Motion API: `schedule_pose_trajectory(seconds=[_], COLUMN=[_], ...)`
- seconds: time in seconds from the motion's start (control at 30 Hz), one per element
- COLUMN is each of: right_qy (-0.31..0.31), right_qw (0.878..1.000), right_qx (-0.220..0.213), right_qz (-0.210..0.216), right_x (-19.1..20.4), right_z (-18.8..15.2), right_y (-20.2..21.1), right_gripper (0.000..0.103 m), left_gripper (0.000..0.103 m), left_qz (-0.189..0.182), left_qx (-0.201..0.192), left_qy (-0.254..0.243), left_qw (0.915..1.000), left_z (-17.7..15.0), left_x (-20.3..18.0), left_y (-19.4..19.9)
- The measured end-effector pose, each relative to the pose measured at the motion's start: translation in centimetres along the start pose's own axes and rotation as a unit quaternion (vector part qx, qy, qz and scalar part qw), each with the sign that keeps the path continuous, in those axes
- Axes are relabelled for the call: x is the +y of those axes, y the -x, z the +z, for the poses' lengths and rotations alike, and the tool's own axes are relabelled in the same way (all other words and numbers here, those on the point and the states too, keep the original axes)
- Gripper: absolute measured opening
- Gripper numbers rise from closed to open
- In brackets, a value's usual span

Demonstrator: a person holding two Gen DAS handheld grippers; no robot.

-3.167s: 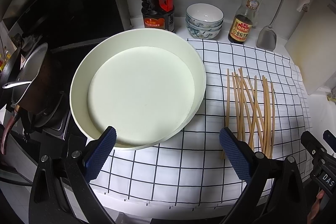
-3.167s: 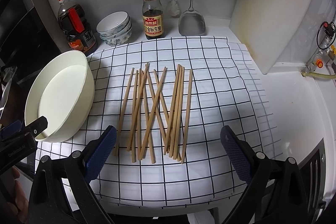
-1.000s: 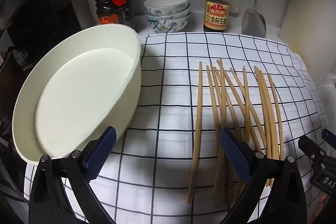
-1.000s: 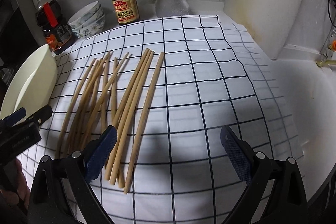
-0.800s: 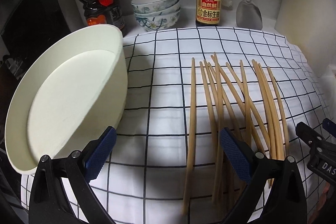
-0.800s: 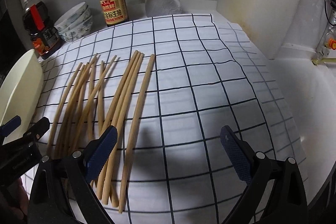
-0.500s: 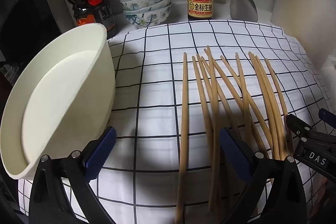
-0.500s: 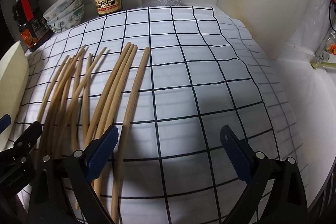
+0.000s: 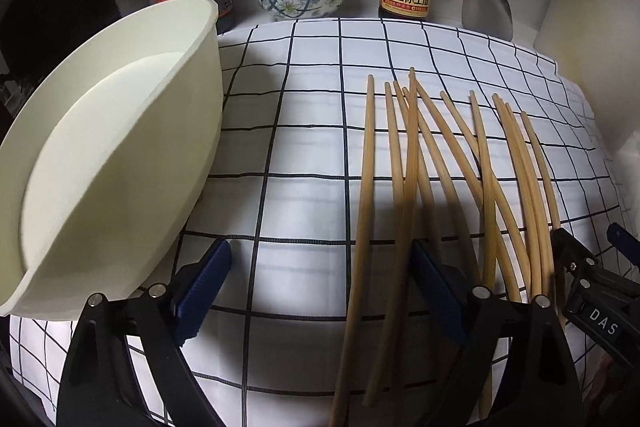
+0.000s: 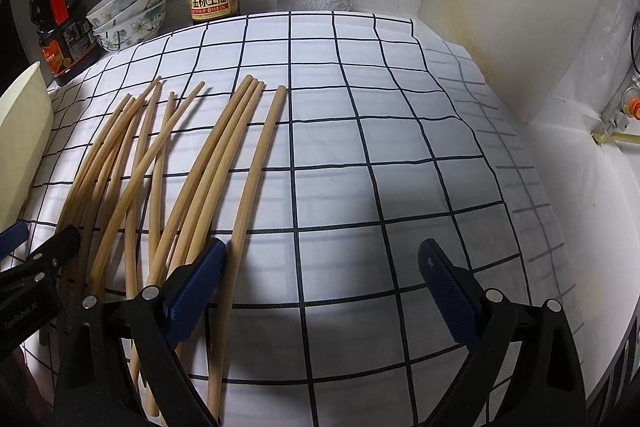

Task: Organize utensils
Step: 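Lower the left tool onto one wooden chopstick and close while the right tool grasps another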

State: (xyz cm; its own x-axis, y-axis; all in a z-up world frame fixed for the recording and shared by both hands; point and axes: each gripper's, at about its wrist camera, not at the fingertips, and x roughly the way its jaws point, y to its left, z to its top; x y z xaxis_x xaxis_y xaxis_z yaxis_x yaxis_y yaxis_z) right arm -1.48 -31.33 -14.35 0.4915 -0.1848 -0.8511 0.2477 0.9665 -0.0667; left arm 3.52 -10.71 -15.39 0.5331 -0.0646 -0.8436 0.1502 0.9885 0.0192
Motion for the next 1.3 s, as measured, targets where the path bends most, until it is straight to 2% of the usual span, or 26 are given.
schedule_pose_trajectory(seconds=[0.13,0.27,0.4,0.53,0.6,0.73,0.9,0.97,1.1,1.13,1.2,1.3], right_qy=[0.0,0.0,0.0,0.002,0.003,0.006,0.012,0.019,0.03,0.031,0.036,0.043], right_qw=[1.0,1.0,1.0,1.0,1.0,1.0,1.0,1.0,0.999,0.999,0.999,0.998], right_qx=[-0.003,-0.002,-0.004,-0.005,-0.006,-0.009,-0.012,-0.014,-0.014,-0.012,-0.009,-0.006], right_qz=[0.002,0.004,0.005,0.003,0.004,0.001,0.001,0.002,0.007,0.011,0.02,0.044], right_x=[0.0,0.1,0.2,0.2,0.2,0.4,0.6,0.8,1.2,1.3,1.5,1.8], right_z=[0.0,-0.1,-0.1,-0.1,-0.1,-0.3,-0.2,-0.2,0.0,0.1,0.4,0.7], right_y=[0.1,0.2,0.2,0.2,0.2,0.3,0.3,0.4,0.3,0.3,0.1,0.1], right_gripper=[0.092,0.09,0.09,0.09,0.088,0.087,0.085,0.081,0.074,0.071,0.067,0.05], left_gripper=[0.086,0.086,0.086,0.086,0.081,0.079,0.067,0.065,0.053,0.052,0.042,0.028], left_qz=[-0.014,-0.005,-0.015,0.02,0.022,0.031,0.026,0.024,0.006,0.002,-0.008,-0.024], left_qx=[-0.013,-0.027,-0.038,-0.032,-0.022,-0.015,-0.011,-0.009,0.001,0.004,0.011,0.023], left_qy=[0.009,0.011,0.042,0.035,0.037,0.04,0.027,0.02,0.01,0.003,-0.008,-0.017], left_qw=[0.9998,0.9996,0.9983,0.9987,0.9988,0.9986,0.9992,0.9995,0.9999,1.0,0.9999,0.9993], left_z=[-0.1,0.2,0.5,0.3,0.2,0.0,0.2,0.3,0.6,0.8,1.1,1.4], left_x=[0.3,0.4,1.3,1.2,1.3,1.6,1.1,0.7,0.1,-0.1,-0.6,-1.2], left_y=[0.9,1.6,2.0,1.6,1.1,0.8,0.6,0.6,0.5,0.5,0.4,0.4])
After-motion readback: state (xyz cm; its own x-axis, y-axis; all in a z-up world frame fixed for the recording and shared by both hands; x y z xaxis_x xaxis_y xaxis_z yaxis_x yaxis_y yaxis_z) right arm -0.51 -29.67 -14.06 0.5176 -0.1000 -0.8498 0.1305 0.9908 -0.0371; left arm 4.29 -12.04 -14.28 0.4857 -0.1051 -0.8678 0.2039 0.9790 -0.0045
